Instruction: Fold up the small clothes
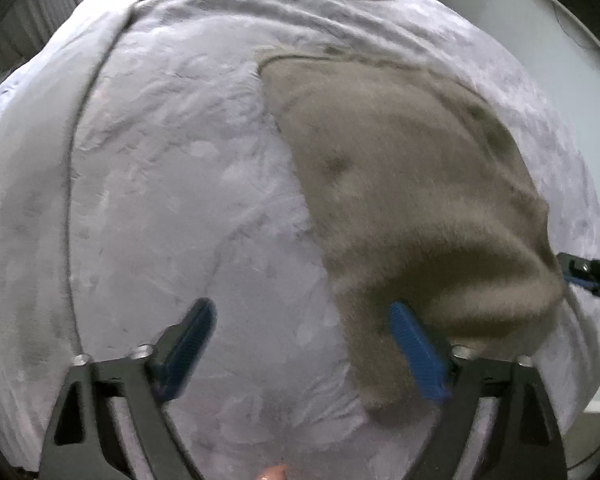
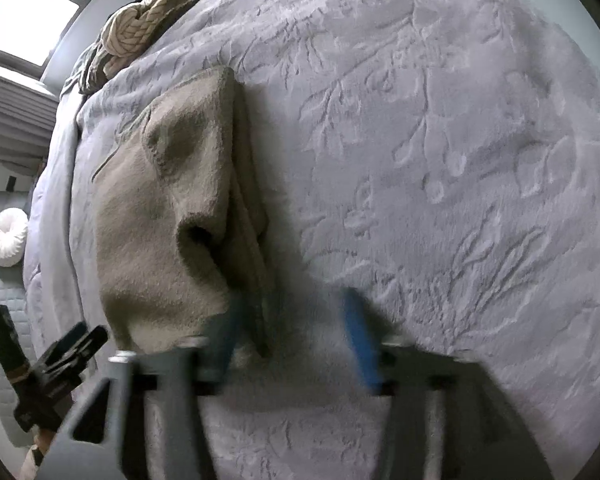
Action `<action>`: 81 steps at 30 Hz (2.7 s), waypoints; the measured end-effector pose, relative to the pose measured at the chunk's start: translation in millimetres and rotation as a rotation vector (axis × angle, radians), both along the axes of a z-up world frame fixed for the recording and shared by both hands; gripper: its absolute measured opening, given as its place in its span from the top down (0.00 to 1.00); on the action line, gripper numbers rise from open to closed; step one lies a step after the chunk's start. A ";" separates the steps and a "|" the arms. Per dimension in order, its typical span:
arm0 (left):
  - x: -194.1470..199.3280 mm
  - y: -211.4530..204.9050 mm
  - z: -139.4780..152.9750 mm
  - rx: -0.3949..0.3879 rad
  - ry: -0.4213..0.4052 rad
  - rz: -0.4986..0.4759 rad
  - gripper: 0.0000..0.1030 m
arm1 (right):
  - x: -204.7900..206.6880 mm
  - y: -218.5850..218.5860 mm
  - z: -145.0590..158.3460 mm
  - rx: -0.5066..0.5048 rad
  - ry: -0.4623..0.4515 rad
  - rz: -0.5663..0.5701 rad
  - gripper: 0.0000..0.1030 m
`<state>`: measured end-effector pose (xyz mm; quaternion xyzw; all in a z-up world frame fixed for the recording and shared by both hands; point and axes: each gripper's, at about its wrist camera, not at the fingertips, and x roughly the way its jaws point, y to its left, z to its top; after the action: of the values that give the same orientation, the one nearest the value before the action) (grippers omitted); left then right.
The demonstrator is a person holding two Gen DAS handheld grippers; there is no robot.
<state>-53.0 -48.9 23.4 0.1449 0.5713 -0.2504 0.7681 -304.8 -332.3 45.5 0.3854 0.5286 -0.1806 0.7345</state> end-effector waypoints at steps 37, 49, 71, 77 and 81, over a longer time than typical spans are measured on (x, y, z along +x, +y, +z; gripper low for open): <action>103.8 -27.4 -21.6 -0.214 0.241 0.096 0.00 | 99.3 -51.7 -41.4 0.341 -0.205 0.171 0.23; 95.6 -78.6 -45.8 -0.269 0.323 0.005 0.00 | 148.4 -26.3 -47.3 0.458 -0.281 0.354 0.20; 94.5 -54.7 -6.8 -0.374 0.287 -0.017 0.52 | 162.7 -2.7 -35.1 0.621 -0.357 0.228 0.69; 85.7 -16.8 30.1 -0.388 0.264 -0.028 0.52 | 158.6 34.5 -9.4 0.661 -0.381 0.260 0.69; 73.7 21.3 42.5 -0.371 0.281 -0.029 0.52 | 152.4 71.2 -7.5 0.696 -0.369 0.275 0.69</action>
<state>20.7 -27.6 65.9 -0.0271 0.6146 -0.3800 0.6907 -152.4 -261.0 38.0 0.5624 0.4640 0.1806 0.6601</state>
